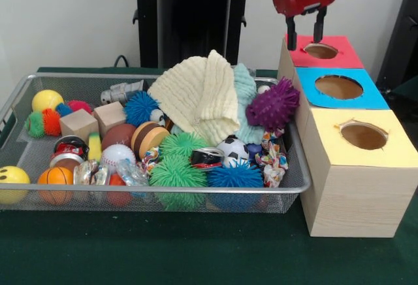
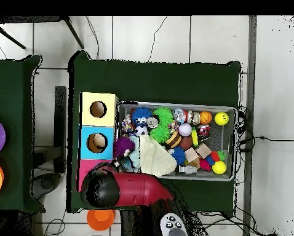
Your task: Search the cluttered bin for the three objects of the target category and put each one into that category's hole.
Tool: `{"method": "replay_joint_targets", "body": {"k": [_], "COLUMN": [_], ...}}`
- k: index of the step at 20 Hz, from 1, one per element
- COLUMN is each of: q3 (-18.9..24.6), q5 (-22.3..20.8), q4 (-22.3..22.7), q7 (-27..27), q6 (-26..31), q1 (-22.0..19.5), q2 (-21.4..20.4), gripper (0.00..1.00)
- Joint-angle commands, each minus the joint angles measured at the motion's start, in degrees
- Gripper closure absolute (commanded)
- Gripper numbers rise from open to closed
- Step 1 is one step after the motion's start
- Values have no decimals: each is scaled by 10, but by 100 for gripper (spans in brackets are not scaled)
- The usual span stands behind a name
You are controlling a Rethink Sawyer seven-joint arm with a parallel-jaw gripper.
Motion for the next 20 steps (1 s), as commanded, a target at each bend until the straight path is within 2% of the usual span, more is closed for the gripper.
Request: {"method": "replay_joint_targets", "body": {"k": [1, 7, 17, 20], "q3": [-26, -52, -31, -23], "q5": [10, -25, -37, -45], "q4": [-40, -49, -34, -40], "q7": [102, 78, 20, 7], "q6": [77, 87, 84, 106], "q1": [-12, -17, -76, -86], "q2": [-45, -65, -87, -86], "gripper": [0, 0, 0, 0]}}
